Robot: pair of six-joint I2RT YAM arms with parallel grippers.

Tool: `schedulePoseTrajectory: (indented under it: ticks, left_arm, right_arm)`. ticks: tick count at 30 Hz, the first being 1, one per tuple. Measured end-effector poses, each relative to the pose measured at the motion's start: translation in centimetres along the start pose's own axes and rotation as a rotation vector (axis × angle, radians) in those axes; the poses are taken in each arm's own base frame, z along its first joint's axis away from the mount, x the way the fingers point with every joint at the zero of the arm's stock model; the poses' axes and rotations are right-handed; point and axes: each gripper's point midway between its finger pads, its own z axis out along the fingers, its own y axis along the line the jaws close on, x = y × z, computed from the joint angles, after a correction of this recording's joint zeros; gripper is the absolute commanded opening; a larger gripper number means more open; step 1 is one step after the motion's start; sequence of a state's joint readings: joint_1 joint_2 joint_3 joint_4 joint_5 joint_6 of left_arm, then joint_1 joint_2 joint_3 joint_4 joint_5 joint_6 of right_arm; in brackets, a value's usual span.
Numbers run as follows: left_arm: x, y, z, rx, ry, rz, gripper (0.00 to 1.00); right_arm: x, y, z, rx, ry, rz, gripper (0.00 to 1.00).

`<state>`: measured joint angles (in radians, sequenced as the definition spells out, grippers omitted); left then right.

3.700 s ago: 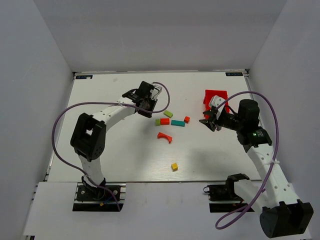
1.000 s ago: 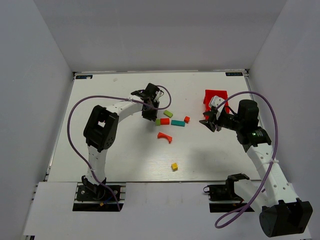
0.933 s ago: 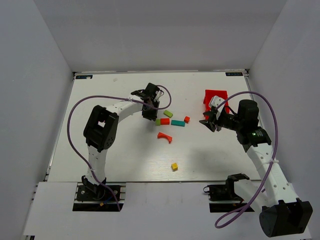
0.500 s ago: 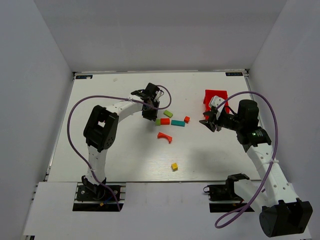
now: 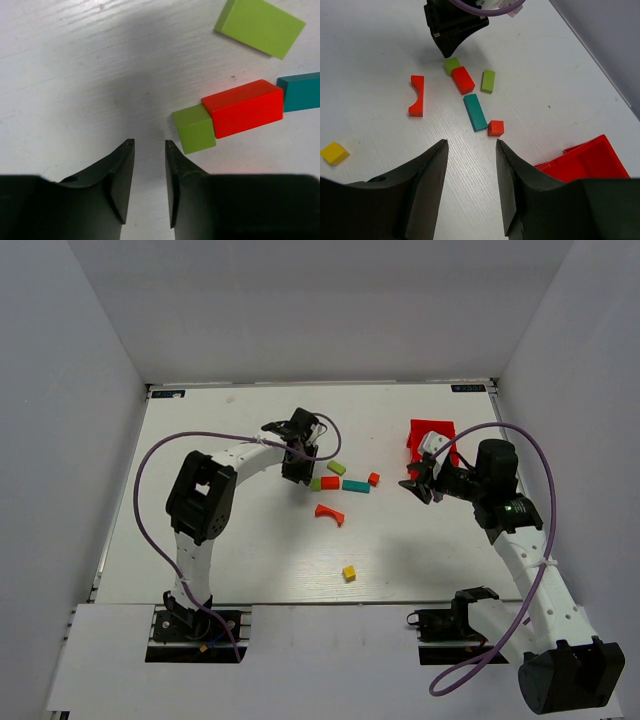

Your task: Build the wood block tower

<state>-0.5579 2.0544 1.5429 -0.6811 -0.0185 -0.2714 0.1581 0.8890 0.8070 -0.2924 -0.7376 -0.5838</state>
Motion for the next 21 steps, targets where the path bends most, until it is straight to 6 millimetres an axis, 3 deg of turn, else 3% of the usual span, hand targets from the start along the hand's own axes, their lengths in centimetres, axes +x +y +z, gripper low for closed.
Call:
schedulePoseTrajectory:
  ticks: [2,3,6,9,12,14,16,17,18,19,20,21]
  left_arm:
    - [0.4,0.4,-0.2,-0.016,0.001,0.001,0.51]
    - [0.8,0.7,-0.4,-0.024,0.0,0.001,0.61]
    - [1.7,1.3,-2.7,-0.035,-0.03,-0.001,0.81]
    - [1.7,1.3,-7.7,-0.004,-0.146,0.007,0.94]
    - [1.0,0.4,-13.9,0.086,-0.341,0.023,0.96]
    - [1.0,0.0,-18.3,0.148,-0.48,0.041,0.81]
    - [1.7,-0.1,-21.9,0.195,-0.597,0.066,0.53]
    - [2.2,-0.1,-23.5,0.211,-0.651,0.084,0.25]
    - [2.7,0.0,-24.7,0.225,-0.693,0.096,0.2]
    - [3.1,0.1,-25.5,0.233,-0.723,0.111,0.2]
    - [3.6,0.3,-26.0,0.238,-0.749,0.124,0.27]
    - [4.1,0.4,-26.3,0.241,-0.763,0.138,0.39]
  right_arm:
    - [0.0,0.0,0.0,0.0,0.0,-0.002,0.53]
    - [0.1,0.0,0.0,0.0,0.002,-0.003,0.56]
    - [0.6,-0.2,0.3,-0.006,0.014,-0.003,0.62]
    - [1.8,-0.4,1.0,-0.023,0.046,0.017,0.7]
    - [3.4,-0.6,2.0,-0.056,0.087,0.022,0.73]
    - [4.3,-0.7,2.7,-0.087,0.113,0.017,0.7]
    - [5.0,-1.2,3.5,-0.118,0.136,0.002,0.4]
    - [5.1,-1.6,4.1,-0.132,0.149,-0.001,0.25]
    - [5.2,-2.1,4.7,-0.144,0.158,-0.012,0.06]
    - [5.3,-2.5,5.4,-0.162,0.168,-0.013,0.06]
    - [5.3,-3.0,6.1,-0.173,0.176,-0.015,0.08]
    - [5.2,-3.7,6.9,-0.18,0.185,-0.016,0.26]
